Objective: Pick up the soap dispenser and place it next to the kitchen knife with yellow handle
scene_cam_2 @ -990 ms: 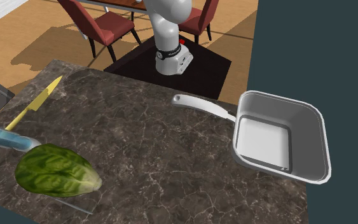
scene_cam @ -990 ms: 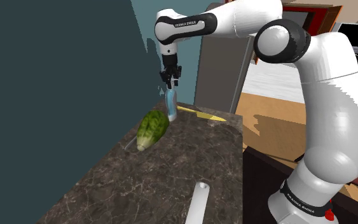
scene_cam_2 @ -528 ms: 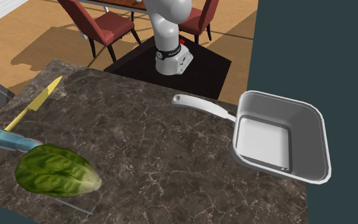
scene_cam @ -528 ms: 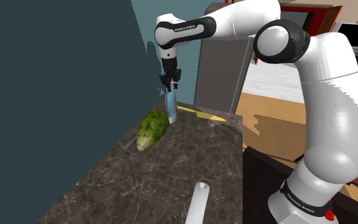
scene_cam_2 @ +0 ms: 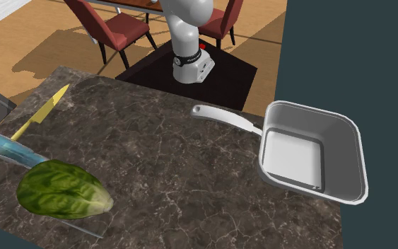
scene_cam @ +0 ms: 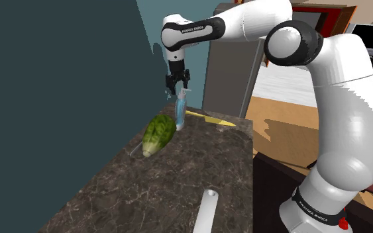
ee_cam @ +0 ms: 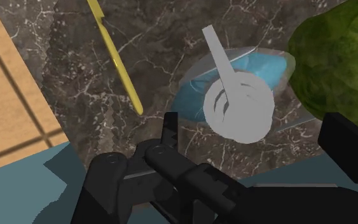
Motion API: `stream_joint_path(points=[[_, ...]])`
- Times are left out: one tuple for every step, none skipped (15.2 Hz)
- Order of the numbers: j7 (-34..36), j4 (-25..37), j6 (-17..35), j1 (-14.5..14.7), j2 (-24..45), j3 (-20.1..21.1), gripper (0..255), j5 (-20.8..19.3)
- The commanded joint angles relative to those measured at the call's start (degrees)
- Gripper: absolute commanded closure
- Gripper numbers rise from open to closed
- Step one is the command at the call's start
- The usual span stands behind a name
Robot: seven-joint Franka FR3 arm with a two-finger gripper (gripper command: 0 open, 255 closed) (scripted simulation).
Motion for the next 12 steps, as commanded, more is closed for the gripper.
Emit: stream_joint_path(points=[[-0.1,2.5,-2.1,0.3,0.4,0.0,0,0.0],[-0.2,5.4,-4.4,0.7,0.9,0.0,0,-0.1],[-0.4,8.5,-6.7,1.1,1.7,0.0,0,-0.2],[-0.5,11.2,-8.7,1.5,2.4,0.0,0,-0.3],[-0.5,11.2,-8.7,1.5,2.4,0.0,0,-0.3],[-0.5,11.2,-8.7,1.5,2.4,0.0,0,-0.3],[-0.5,11.2,-8.7,1.5,2.4,0.0,0,-0.3],[-0.5,11.2,-8.7,1.5,2.4,0.0,0,-0.3],[-0.5,11.2,-8.7,1.5,2.4,0.0,0,-0.3],[-0.5,11.2,-8.7,1.5,2.4,0.0,0,-0.3],[-0.5,11.2,-8.7,1.5,2.4,0.0,0,-0.3],[-0.5,11.2,-8.7,1.5,2.4,0.0,0,-0.3]])
